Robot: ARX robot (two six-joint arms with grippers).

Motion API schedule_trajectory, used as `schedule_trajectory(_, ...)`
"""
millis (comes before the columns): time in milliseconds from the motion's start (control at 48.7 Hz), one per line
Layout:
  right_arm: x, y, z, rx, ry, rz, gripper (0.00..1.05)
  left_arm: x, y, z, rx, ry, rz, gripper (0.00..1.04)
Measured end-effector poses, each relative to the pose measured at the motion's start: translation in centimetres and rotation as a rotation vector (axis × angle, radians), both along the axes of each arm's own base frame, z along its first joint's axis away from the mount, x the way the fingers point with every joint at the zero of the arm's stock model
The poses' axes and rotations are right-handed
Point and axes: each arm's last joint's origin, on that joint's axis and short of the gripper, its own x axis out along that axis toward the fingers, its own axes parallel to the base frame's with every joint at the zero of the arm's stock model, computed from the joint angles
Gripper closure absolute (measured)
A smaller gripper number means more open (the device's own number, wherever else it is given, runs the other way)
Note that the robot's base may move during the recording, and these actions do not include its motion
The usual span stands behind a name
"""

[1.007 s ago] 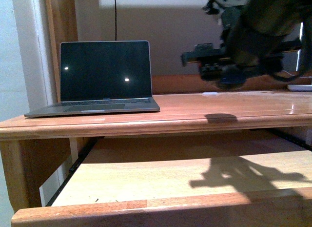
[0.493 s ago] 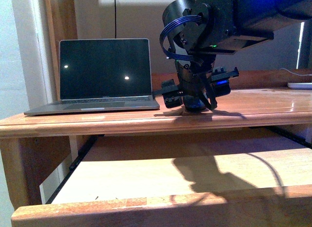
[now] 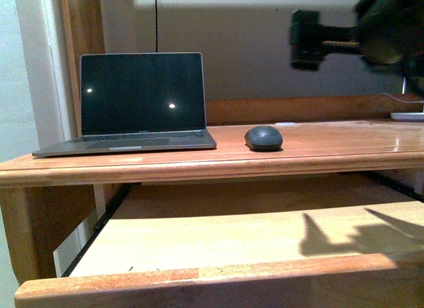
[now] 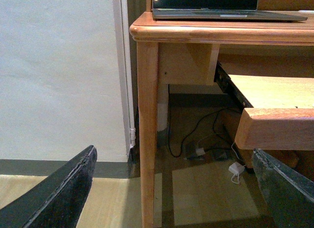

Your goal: Place mouse

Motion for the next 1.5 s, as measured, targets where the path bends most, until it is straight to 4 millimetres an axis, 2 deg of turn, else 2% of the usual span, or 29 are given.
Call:
schedule_trajectory(41,-2.1,-1.2,-0.8,-0.005,0.009,0.013,0.07,0.0,0.0,0.0,0.000,0.000,0.000,0.08)
schedule_trajectory(62,-3.6,-2.0,-1.7,-0.016,0.021,0.023,0.07,0.0,0.0,0.0,0.000,0.000,0.000,0.08)
schedule_trajectory(103,-5.4,-3.1,-3.2,-0.029,0.040,0.024,0.07,0.0,0.0,0.0,0.000,0.000,0.000,0.08)
schedule_trajectory(205,-9.4,-5.9,-8.9,-0.054,0.143,0.003,0.07,0.0,0.0,0.0,0.000,0.000,0.000,0.08)
schedule_trajectory(390,-13.0,-7.6,-14.1,-0.079,0.217,-0.036,0.07,0.0,0.0,0.0,0.000,0.000,0.000,0.08)
schedule_trajectory(493,-14.4,-7.4,-17.4,-0.107,0.267,-0.035,0.07,0.0,0.0,0.0,0.000,0.000,0.000,0.08)
schedule_trajectory(555,-14.5,-7.0,-18.6,-0.130,0.278,-0.043,0.07,0.0,0.0,0.0,0.000,0.000,0.000,0.08)
schedule_trajectory(678,-13.7,-5.9,-19.2,-0.151,0.272,-0.041,0.07,0.0,0.0,0.0,0.000,0.000,0.000,0.08)
schedule_trajectory(801,-11.9,-4.4,-18.9,-0.170,0.263,-0.040,0.07,0.0,0.0,0.0,0.000,0.000,0.000,0.08)
schedule_trajectory(1130,-2.7,1.9,-17.2,-0.216,0.278,-0.085,0.07,0.0,0.0,0.0,0.000,0.000,0.000,0.08)
schedule_trajectory(1212,0.6,3.9,-16.9,-0.225,0.300,-0.116,0.07,0.0,0.0,0.0,0.000,0.000,0.000,0.08)
schedule_trajectory(1274,2.2,4.7,-16.6,-0.232,0.305,-0.134,0.07,0.0,0.0,0.0,0.000,0.000,0.000,0.08)
schedule_trajectory(1418,4.8,5.6,-16.0,-0.238,0.308,-0.161,0.07,0.0,0.0,0.0,0.000,0.000,0.000,0.08)
schedule_trajectory(1500,5.3,5.6,-15.9,-0.241,0.317,-0.165,0.07,0.0,0.0,0.0,0.000,0.000,0.000,0.08)
